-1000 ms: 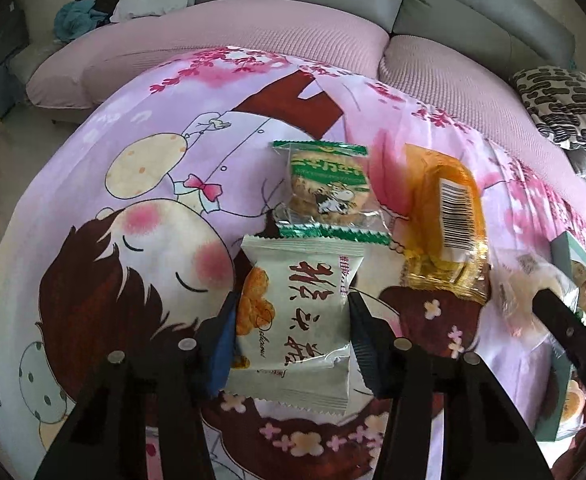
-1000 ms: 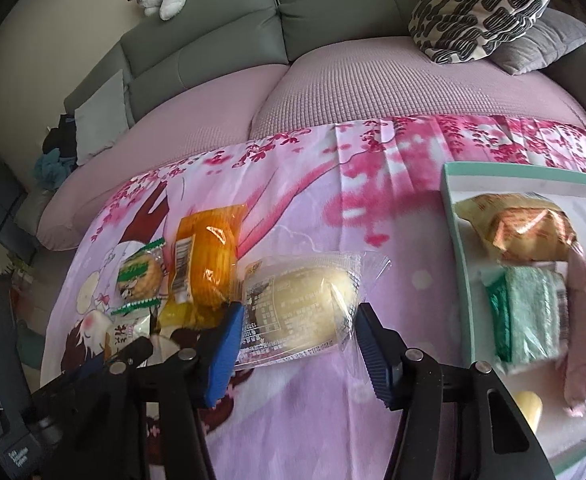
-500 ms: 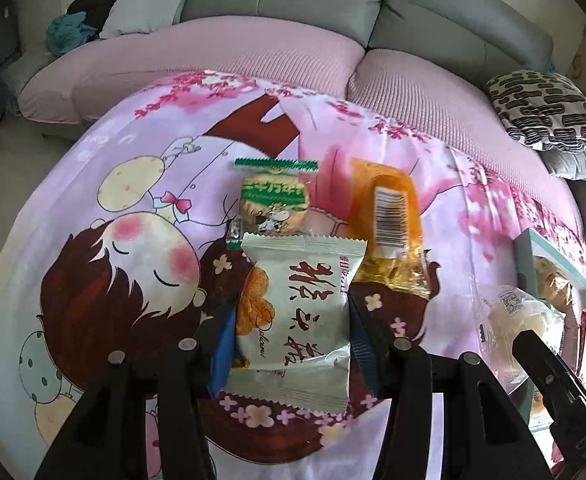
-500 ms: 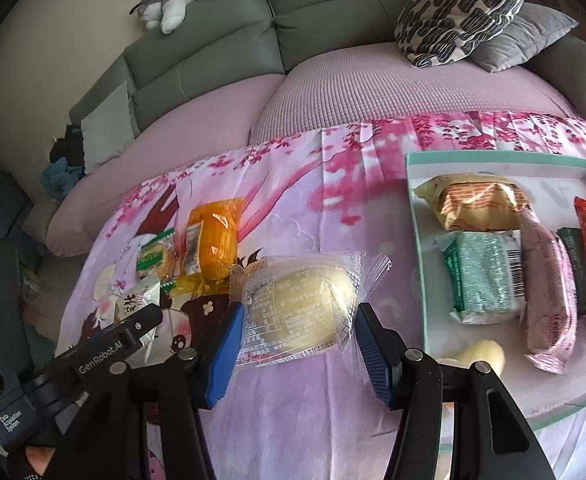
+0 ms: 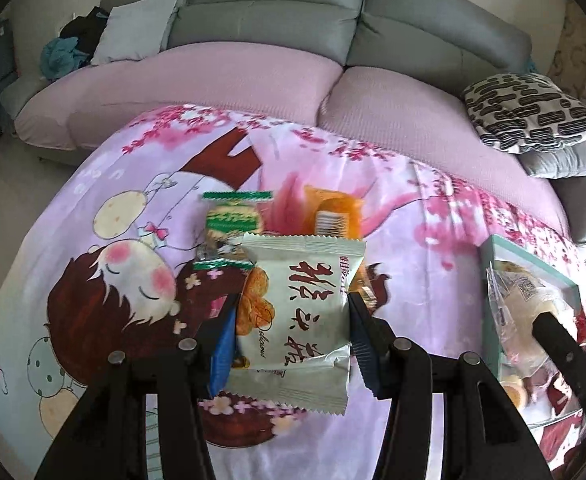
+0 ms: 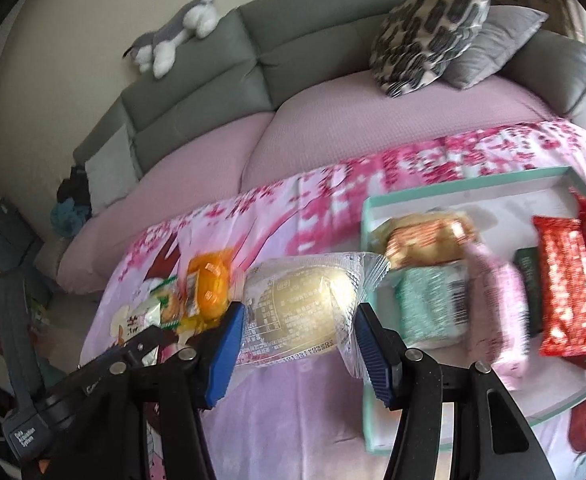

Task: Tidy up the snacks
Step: 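Lift both packs and carry them over the tray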

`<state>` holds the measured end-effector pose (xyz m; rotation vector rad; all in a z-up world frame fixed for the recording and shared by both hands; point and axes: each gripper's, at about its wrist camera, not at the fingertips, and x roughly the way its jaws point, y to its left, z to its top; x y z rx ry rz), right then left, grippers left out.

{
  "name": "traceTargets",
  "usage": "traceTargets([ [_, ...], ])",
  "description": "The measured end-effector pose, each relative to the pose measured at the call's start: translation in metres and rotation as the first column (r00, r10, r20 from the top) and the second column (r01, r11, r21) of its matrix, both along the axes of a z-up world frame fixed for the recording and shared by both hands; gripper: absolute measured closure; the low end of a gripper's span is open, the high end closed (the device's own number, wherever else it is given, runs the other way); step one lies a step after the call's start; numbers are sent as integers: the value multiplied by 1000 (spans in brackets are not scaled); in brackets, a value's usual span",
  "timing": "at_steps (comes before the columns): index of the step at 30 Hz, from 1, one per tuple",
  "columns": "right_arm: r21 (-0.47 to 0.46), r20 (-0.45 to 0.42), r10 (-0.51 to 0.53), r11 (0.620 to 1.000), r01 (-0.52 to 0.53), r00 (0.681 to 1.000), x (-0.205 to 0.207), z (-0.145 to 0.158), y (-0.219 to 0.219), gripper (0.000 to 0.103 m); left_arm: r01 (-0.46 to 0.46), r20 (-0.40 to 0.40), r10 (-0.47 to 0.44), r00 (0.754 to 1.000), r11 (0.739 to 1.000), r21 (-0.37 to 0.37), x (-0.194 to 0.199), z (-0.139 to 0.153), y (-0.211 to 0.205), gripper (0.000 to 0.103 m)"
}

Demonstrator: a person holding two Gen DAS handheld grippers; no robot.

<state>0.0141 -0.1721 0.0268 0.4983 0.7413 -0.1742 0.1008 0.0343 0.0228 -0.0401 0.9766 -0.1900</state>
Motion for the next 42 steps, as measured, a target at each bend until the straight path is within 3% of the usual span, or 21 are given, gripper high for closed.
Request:
traceTargets([
  [18, 30, 38, -245, 969, 244, 969, -54, 13, -100, 44, 149, 74, -146, 987, 988, -36, -22, 29, -79, 50],
  [33, 28, 39, -470, 882, 470, 882, -119, 15, -177, 44, 351, 63, -349, 935, 936, -20, -59, 24, -171, 50],
  [42, -8, -26, -560, 828, 560, 828, -144, 8, -205, 44, 386, 35, -386, 922, 922, -11, -67, 10, -201, 50],
])
